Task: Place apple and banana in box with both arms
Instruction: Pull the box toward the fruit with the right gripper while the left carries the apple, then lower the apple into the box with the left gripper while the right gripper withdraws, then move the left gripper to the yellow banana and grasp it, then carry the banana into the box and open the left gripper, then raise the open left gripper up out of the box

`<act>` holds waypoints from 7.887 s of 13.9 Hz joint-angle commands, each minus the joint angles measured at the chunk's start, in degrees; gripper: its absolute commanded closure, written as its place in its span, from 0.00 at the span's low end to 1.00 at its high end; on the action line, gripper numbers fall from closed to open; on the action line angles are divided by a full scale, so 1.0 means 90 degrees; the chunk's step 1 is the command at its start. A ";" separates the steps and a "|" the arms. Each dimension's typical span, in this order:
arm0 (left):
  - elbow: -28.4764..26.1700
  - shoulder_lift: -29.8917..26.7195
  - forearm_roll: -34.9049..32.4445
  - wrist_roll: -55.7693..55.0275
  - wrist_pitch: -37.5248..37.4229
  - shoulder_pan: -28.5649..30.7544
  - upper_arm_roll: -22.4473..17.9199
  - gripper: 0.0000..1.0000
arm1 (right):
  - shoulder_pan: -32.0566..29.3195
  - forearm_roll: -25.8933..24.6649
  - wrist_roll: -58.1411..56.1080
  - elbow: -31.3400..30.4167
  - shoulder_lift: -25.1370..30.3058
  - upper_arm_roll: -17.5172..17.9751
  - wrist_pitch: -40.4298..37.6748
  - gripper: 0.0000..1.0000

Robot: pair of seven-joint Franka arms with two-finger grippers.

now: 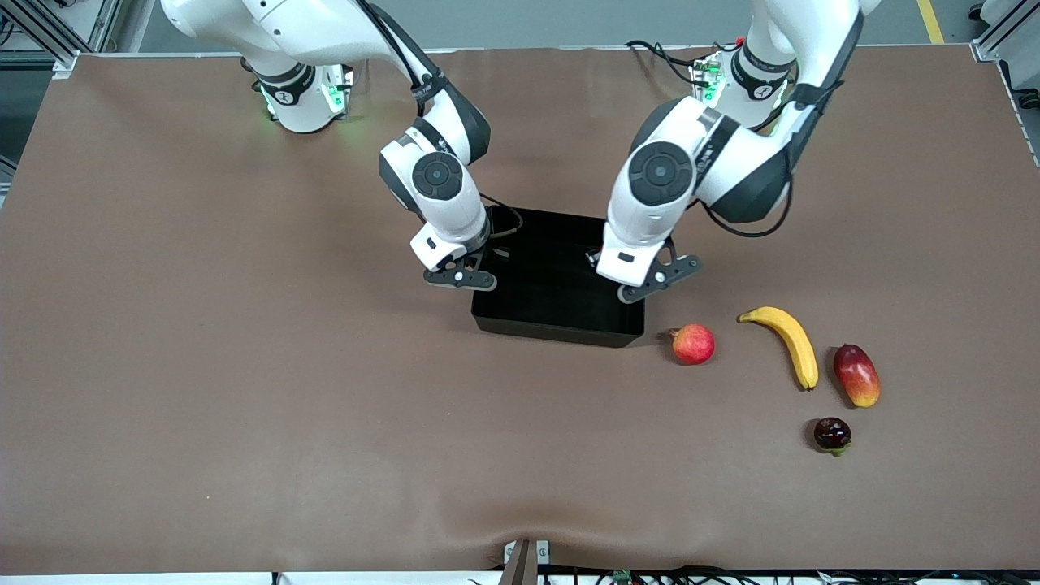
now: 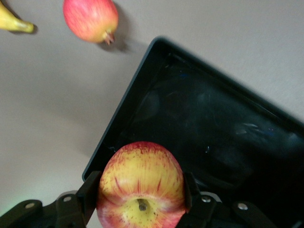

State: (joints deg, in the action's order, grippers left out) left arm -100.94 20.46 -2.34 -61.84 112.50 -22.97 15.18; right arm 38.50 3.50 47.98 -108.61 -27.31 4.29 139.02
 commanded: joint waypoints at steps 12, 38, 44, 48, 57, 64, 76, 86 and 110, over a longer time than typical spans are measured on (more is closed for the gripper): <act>-0.1089 0.1008 -0.1127 -0.1195 0.2362 -0.0358 -0.0027 1.00 | -0.1814 0.0099 -0.1675 -0.0022 0.1021 -0.0087 -0.0855 0.00; 0.1022 0.0139 -0.1019 0.3999 -0.0861 0.3381 -0.0027 0.00 | -0.4699 -0.0077 -0.5663 0.2332 0.3249 -0.0535 -0.6609 0.00; -0.0666 0.0295 -0.1010 0.4538 0.1391 0.4164 -0.0036 0.00 | -0.4679 -0.0497 -0.5605 0.2478 0.3268 -0.0506 -0.6433 0.00; -0.0961 0.0812 -0.0882 0.3835 0.2234 0.4154 -0.0036 0.00 | -0.4669 -0.0458 -0.4901 0.2488 0.3288 -0.0428 -0.6550 0.00; -0.1499 0.0980 -0.0902 0.3756 0.3193 0.4193 -0.0036 1.00 | -0.4689 -0.0418 -0.5009 0.2498 0.3229 -0.0458 -0.6491 0.00; -0.1168 -0.0465 -0.0882 0.3485 0.1693 0.4134 0.0927 1.00 | -0.4708 -0.0487 -0.4999 0.2605 0.3190 -0.0467 -0.6530 0.00; 0.0170 0.0918 -0.1632 0.0291 0.1162 0.1822 0.2571 1.00 | -0.4737 -0.0487 -0.4999 0.2742 0.3190 -0.0497 -0.6550 0.00; 0.0952 0.2707 -0.3118 -0.0922 0.1288 0.0395 0.2102 1.00 | -0.4970 -0.0526 -0.4999 0.2985 0.3190 -0.0507 -0.6726 0.00; 0.1518 -0.0289 -0.0972 0.1184 -0.1258 0.3145 0.1985 0.00 | -0.4737 -0.0428 -0.4989 0.3054 0.2946 -0.0467 -0.7106 0.00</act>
State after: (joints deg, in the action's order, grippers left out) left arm -85.59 20.85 -14.42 -54.73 103.74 1.39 32.74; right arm -4.54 -0.48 2.68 -82.11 -0.36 0.27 75.98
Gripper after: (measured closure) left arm 0.000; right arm 0.000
